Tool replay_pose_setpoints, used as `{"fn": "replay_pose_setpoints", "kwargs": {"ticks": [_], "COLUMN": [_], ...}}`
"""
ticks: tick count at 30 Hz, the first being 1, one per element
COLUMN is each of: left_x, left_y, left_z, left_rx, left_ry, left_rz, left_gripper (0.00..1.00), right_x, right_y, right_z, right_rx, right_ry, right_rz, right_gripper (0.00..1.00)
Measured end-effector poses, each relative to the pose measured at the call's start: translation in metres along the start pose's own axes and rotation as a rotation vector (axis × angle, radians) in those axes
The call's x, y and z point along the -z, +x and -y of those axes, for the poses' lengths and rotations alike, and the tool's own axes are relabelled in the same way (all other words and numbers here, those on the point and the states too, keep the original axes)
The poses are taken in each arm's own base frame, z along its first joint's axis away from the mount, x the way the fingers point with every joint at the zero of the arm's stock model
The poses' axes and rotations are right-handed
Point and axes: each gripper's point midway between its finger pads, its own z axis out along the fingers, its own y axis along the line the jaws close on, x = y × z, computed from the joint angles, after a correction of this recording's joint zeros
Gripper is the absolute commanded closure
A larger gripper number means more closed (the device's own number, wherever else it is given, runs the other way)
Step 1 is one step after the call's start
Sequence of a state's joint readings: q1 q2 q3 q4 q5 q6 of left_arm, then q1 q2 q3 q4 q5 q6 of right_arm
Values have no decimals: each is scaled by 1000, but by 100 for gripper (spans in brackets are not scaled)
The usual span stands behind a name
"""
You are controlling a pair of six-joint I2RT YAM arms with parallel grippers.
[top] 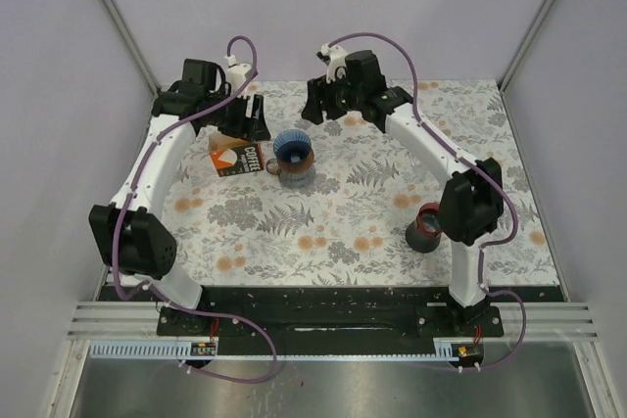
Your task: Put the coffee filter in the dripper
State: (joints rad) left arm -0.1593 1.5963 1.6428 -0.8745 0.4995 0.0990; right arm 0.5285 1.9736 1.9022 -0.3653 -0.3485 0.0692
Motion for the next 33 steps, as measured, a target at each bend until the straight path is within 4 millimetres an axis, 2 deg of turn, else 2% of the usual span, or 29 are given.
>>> {"fn": "replay_pose_setpoints", "kwargs": {"ticks": [3, 6, 13, 17, 22, 26, 33], "left_x": [-17, -32, -65, -78, -80, -82, -89], "left_y": [4, 6, 17, 27, 28, 23, 21], "left_z": [-4, -5, -14, -19, -18, -14, -10], "left_rx": [45, 79, 154, 191, 202, 205, 212], "left_ry": [0, 4, 9, 12, 18, 37, 64], "left_rz": [-25, -42, -93, -129, -132, -115, -111], "left_gripper": [35, 39, 54, 55, 57, 72, 96], "right_x": [-13, -18, -19, -24, -34, -39, -39], "right_y": [41, 60, 63, 71, 89, 98, 94], "right_z": [3, 1, 0, 1, 0, -2, -5], "right_rx": [-49, -72, -73, -79, -109, -136, -136], "right_ry": [-20, -28, -39, -48, -81, -105, -106], "right_rz": [-111, -162, -170, -188, -229, -249, -245], "right_gripper": [33, 37, 48, 54, 69, 76, 90]}}
